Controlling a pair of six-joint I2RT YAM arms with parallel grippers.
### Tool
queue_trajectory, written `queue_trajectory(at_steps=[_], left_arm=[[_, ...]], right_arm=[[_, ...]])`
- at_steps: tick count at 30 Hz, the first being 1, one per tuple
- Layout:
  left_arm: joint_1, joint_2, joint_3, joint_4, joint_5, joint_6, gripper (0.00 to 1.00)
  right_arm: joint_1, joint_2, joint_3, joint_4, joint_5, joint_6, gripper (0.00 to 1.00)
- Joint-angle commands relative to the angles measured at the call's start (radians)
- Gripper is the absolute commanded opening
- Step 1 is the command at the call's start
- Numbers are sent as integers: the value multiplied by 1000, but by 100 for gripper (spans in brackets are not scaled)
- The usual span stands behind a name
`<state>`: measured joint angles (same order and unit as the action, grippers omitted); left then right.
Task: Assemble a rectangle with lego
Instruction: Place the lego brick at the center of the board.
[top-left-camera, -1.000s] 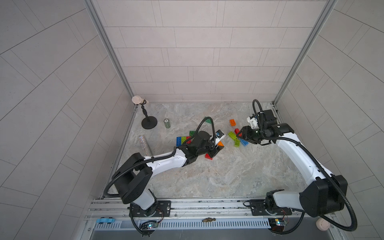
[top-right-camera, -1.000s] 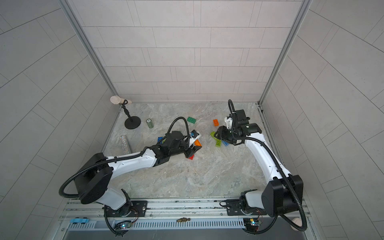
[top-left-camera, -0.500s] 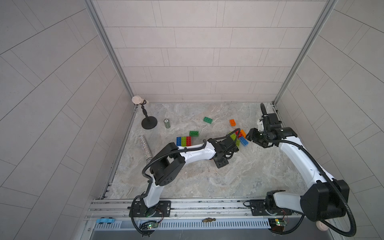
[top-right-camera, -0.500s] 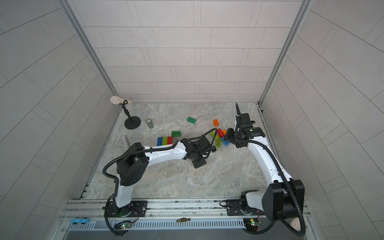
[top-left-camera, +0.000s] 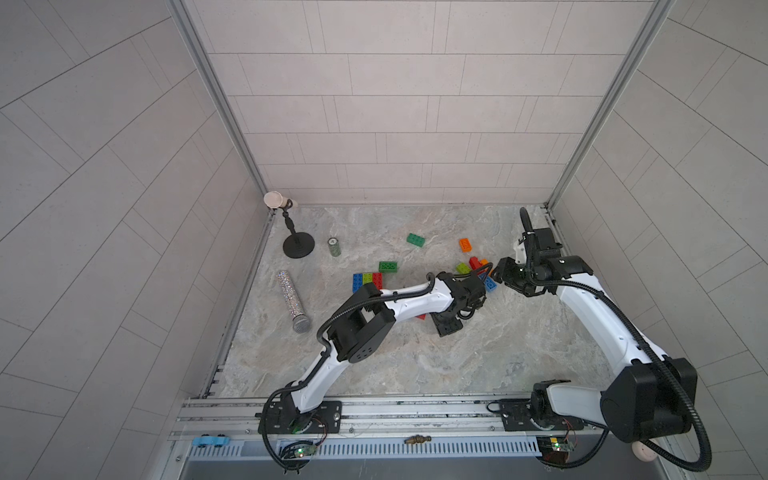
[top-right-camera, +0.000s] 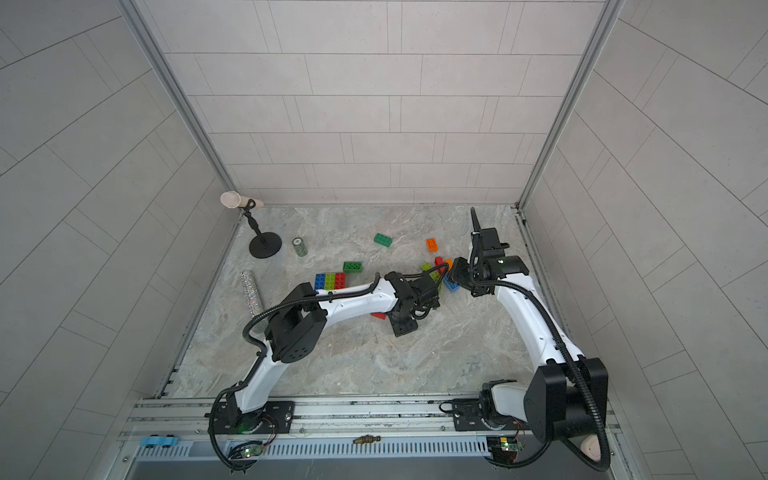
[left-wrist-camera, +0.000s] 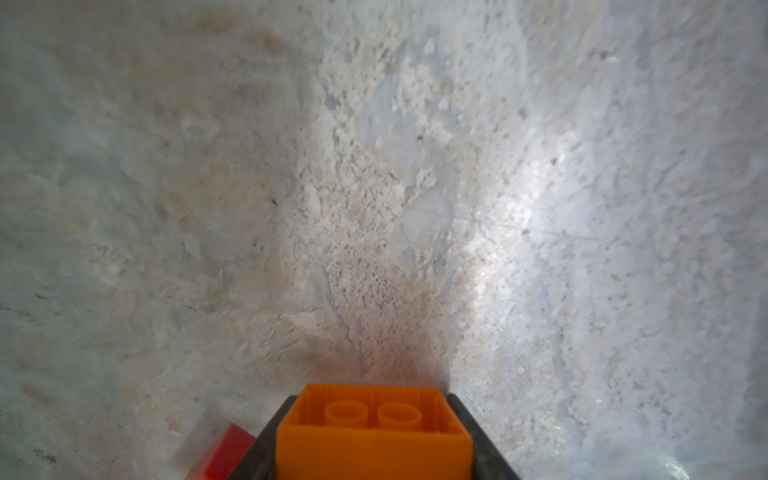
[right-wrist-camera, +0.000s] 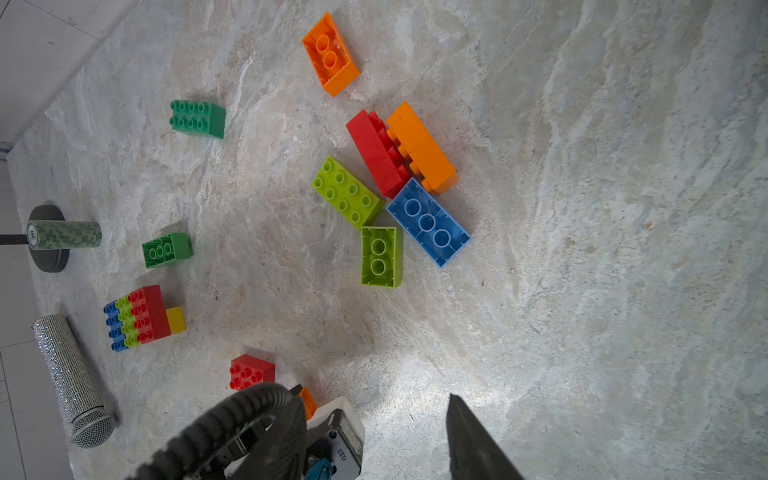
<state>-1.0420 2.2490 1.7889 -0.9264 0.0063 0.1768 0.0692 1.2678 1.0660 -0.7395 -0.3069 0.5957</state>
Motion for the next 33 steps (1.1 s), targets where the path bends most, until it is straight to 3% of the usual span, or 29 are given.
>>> queue_trajectory(at_steps=[1, 12, 23, 27, 33], left_arm=[[-9, 60, 27, -90, -5, 12, 59], [-9, 41, 95, -86, 6, 0, 67], [-2, -230, -16, 29, 26, -30, 74], [23, -387, -145, 116, -5, -46, 76], [74, -575, -333, 269, -72, -77, 78]], right_arm=[[1, -4, -18, 5, 5, -4, 56], [2, -1, -23, -9, 14, -33, 56], [6, 9, -80, 23, 54, -30, 56], [71, -8, -125, 63, 116, 10, 56], [271, -18, -162, 80, 279, 73, 57]])
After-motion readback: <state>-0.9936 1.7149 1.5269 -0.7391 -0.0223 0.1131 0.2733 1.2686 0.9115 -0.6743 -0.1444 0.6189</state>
